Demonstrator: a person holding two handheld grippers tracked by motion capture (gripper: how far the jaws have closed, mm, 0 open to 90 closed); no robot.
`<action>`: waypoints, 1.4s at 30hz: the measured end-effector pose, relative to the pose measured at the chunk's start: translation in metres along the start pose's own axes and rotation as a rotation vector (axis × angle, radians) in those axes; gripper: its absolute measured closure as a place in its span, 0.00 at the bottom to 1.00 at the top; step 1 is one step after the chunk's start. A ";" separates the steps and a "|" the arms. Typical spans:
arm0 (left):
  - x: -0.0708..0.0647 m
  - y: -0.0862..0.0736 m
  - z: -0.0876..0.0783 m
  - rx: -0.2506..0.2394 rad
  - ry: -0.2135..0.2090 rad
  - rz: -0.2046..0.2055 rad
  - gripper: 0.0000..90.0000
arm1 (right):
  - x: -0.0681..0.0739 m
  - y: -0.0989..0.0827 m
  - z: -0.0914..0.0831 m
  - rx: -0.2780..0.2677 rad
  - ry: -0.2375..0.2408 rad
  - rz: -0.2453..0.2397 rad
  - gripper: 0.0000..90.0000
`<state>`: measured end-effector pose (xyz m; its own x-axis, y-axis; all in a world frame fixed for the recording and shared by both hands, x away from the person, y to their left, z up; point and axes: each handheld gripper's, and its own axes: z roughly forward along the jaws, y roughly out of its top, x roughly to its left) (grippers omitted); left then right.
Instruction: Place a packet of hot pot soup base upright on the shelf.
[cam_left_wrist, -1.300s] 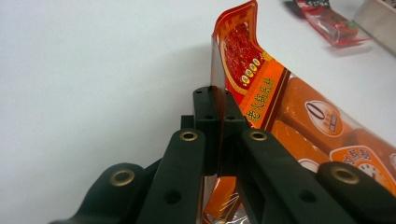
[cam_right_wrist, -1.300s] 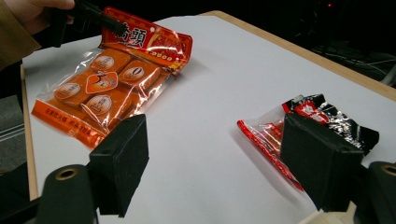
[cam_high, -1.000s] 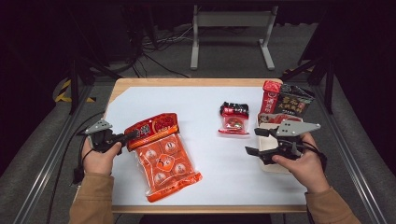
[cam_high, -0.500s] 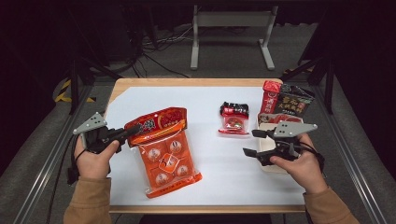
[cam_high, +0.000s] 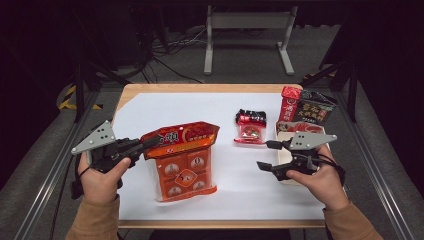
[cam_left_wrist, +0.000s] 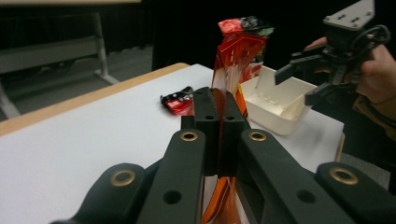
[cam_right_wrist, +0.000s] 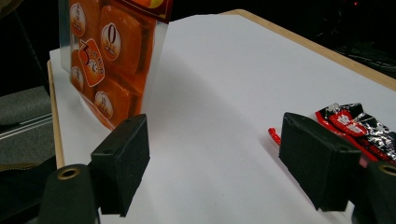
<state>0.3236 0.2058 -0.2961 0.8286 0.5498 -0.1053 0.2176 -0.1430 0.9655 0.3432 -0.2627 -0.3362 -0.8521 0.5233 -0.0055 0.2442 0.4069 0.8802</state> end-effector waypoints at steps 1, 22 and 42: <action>0.000 0.000 0.000 0.000 0.000 0.000 1.00 | 0.001 0.000 0.001 0.000 0.004 -0.002 0.28; -0.031 0.021 0.000 -0.072 -0.049 0.124 1.00 | 0.019 0.012 0.019 -0.017 0.083 -0.051 0.28; -0.054 0.056 0.028 -0.083 -0.165 0.184 1.00 | 0.030 0.028 0.042 -0.139 0.186 -0.072 0.24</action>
<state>0.3057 0.1448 -0.2432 0.9247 0.3783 0.0431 0.0178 -0.1562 0.9876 0.3441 -0.2042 -0.3318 -0.9388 0.3443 0.0059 0.1250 0.3247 0.9375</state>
